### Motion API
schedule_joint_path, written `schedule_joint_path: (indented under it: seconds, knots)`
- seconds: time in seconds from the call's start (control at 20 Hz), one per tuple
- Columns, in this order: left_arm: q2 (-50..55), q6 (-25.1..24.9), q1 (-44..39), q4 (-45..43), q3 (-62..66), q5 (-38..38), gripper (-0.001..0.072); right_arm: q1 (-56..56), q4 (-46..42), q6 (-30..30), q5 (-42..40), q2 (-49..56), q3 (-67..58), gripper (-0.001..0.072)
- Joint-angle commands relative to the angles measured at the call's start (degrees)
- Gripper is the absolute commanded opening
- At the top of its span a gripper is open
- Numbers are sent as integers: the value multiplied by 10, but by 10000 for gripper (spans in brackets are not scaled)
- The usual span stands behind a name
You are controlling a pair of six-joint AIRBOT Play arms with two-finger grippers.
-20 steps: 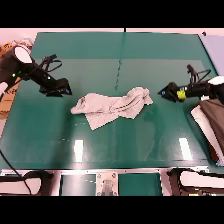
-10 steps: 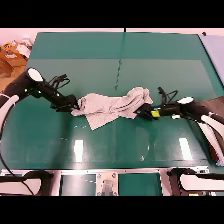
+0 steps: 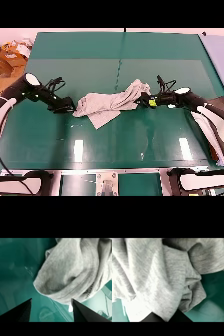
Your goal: Fold the shirts.
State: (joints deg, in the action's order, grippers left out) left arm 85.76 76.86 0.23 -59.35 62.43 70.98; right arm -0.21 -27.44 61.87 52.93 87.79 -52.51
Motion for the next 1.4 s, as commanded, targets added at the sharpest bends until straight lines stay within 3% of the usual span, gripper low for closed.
schedule_joint_path:
  seconds: [0.0, 0.15, 0.2, 0.3, 0.55, 0.95, 1.1, 1.35]
  knots:
    - [5, -38, -13, 24, -37, -78, 569, -10, -2, 0, 23, 1, -10, 8]
    - [5, -89, -48, 67, -71, -105, 558, -6, -2, 0, 23, 1, -10, 9]
    - [5, -115, -58, 92, -76, -102, 420, -6, 0, 0, 23, 1, -10, 9]
    - [4, -155, -70, 122, -78, -82, 26, -7, 0, 0, 28, -1, -10, 8]
    - [-30, -131, -68, 82, -6, -14, 20, -54, -2, 3, 90, -77, -39, 7]
    - [-205, -56, -68, 18, 307, 5, 20, -184, -2, 72, 256, -298, -248, 8]
    - [-254, -21, -68, -45, 440, 5, 20, -217, -2, 83, 262, -377, -321, 8]
    - [-300, -18, -68, -49, 561, 26, 20, -235, -2, 91, 262, -469, -383, 8]
